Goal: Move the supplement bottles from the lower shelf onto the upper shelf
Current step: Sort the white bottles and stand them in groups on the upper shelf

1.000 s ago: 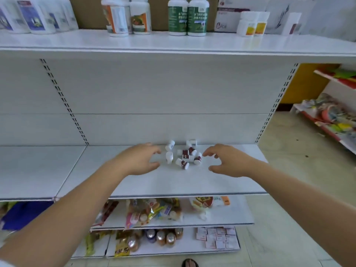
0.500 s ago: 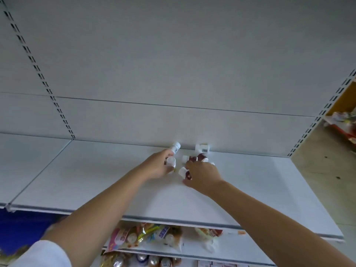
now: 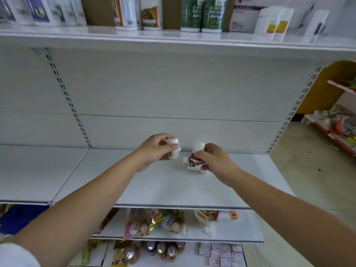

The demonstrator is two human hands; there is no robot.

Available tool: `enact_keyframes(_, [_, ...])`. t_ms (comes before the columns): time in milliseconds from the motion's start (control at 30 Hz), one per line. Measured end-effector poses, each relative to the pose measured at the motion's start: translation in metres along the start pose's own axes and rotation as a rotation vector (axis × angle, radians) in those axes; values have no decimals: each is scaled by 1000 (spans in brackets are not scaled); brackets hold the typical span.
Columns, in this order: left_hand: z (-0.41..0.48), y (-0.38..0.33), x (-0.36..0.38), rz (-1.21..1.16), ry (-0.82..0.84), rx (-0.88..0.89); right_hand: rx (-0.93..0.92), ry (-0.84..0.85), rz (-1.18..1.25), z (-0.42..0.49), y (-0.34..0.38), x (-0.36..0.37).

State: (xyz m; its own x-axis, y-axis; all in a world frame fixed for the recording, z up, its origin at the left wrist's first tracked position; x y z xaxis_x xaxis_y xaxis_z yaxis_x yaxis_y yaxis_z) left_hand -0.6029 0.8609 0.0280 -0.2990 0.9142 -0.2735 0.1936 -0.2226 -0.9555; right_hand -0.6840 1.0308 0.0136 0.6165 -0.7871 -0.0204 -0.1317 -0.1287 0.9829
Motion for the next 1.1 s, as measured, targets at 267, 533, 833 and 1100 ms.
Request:
enact_keyframes(267, [-115,-184,22,19,227,313,-121,173,529,-152,168,-20])
enact_keyframes(533, [-142,-323,40,254,202,629,-374,30,279,-199,272,-93])
enact_keyframes(833, [-27,-411,83,582,107,658,-474,-226,152,-116,337,-213])
enact_keyframes(1100, [72,-437,132,1057,-17,714,-373,-373,-324,-10,369,-297])
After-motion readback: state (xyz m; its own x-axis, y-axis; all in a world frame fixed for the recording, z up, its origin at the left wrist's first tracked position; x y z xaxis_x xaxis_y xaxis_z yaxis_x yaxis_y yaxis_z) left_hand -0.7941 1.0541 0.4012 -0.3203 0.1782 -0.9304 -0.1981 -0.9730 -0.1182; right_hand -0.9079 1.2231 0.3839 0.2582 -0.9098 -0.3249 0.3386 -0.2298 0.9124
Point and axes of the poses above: each hand's wrist, its own z-axis towards the middle knuckle, its own x-axis out of the palm, y = z × x, the point moved 7 cm from there along z, towards the middle knuckle, and after that the axes turned 6 degrees about z, right-handed, at the moved point
